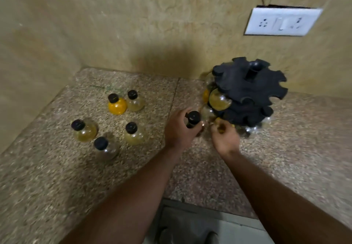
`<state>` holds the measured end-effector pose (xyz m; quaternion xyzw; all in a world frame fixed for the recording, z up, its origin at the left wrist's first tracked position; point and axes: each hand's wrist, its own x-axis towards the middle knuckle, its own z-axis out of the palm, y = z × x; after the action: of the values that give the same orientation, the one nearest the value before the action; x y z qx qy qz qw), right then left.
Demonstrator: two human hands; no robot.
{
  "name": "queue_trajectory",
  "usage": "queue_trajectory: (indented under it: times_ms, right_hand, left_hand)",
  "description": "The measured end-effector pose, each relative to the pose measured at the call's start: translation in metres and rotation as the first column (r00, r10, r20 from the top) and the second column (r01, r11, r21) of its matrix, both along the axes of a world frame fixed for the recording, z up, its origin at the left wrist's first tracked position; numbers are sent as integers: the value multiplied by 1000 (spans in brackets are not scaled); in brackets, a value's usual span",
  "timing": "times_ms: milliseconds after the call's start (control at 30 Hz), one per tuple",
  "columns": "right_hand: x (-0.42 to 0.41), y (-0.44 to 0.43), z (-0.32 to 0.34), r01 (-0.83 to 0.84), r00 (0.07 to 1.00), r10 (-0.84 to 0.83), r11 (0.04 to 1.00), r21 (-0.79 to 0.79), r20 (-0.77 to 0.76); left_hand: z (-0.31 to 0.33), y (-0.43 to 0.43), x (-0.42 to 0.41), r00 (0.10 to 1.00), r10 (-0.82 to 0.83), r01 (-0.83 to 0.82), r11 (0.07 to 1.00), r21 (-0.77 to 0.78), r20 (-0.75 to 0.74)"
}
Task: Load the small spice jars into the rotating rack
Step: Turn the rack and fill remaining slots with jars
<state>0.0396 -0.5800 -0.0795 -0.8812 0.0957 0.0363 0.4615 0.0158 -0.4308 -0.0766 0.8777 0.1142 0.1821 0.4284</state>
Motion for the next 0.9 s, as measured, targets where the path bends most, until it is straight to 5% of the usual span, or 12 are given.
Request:
queue_trajectory:
  times_ms: [200, 533, 900]
  right_hand:
    - [22, -41, 22, 263, 959, -284, 846, 465, -26]
    - [49, -75, 62, 410, 889, -417, 542, 734, -189]
    - [61, -96, 70, 328, 943, -263, 645, 690, -202]
  left_hand:
    - [38, -48, 39, 973, -225, 226, 974, -12, 43]
    - [53, -86, 75, 917, -398, 392, 914, 103, 39]
    - [53, -106, 89, 926, -372, 374, 877, 301, -67]
